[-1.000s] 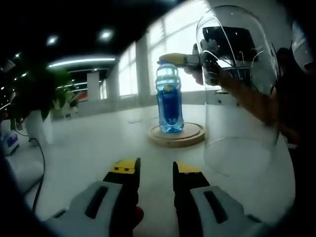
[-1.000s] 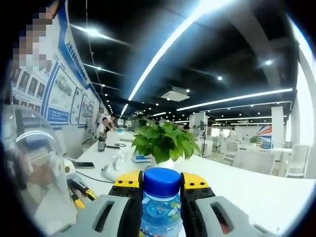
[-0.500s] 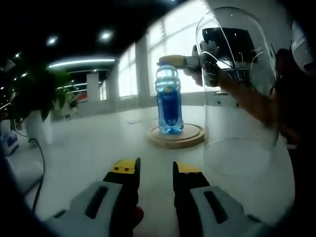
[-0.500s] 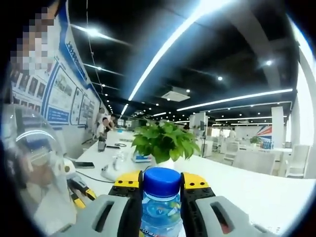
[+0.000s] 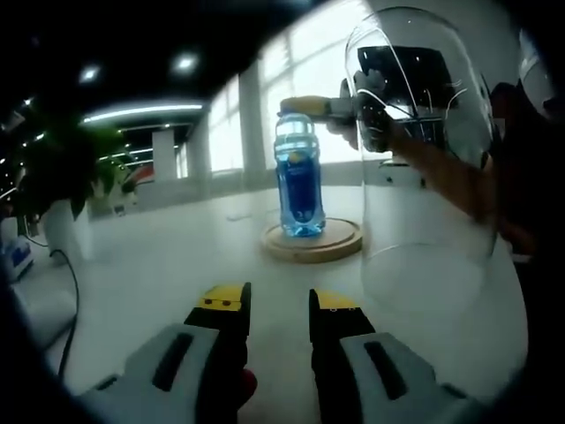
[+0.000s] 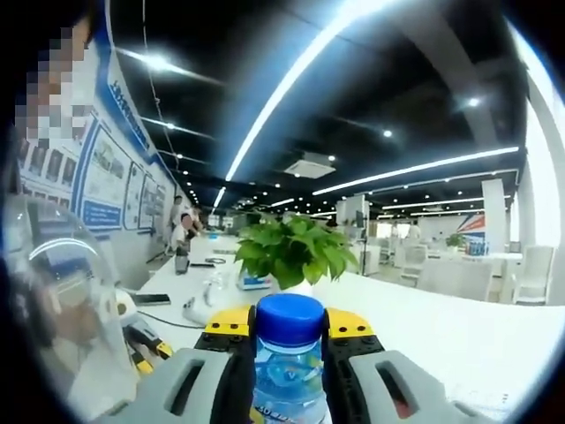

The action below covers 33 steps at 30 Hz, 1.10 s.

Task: Open the cover put in the Mizone put the cover back on

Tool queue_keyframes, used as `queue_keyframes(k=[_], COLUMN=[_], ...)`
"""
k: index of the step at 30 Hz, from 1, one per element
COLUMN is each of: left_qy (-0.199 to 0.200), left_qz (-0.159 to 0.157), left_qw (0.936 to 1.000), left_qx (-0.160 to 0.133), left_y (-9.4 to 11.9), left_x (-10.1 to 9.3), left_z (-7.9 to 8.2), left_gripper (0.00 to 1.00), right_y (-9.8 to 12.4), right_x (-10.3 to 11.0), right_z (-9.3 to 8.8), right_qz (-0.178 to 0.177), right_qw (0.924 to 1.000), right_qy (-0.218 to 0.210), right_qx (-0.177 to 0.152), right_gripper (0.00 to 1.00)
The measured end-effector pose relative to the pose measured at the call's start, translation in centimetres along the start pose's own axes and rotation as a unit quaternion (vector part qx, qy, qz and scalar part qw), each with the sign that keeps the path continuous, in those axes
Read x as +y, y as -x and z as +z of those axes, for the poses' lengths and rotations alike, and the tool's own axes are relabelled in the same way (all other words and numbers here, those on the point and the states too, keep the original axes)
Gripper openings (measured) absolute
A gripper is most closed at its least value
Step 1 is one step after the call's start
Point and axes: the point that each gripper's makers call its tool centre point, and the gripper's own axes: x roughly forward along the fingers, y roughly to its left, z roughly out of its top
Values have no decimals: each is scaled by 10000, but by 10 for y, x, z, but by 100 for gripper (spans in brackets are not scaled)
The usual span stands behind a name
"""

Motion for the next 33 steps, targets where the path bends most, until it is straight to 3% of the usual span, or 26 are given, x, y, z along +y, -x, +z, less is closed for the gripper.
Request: queue_keyframes(k=[23, 29, 33], left_qy=[-53, -72, -81], left_qz=[62, 55, 44], left_qw=[10000, 9999, 9999], left_qx=[40, 48, 54], left_y=[0, 0, 0], left_x=[1, 0, -1], left_z=[-1, -1, -1], left_gripper=[21, 21, 21], right_y=[16, 21, 35], right_x=[-2, -2, -1], right_z=[-3, -4, -5], right_qz=[-303, -451, -567], right_qw=[9993, 9987, 9981], right_qy=[-211, -250, -214], right_qx=[-107, -7, 95], right_gripper=[19, 18, 12])
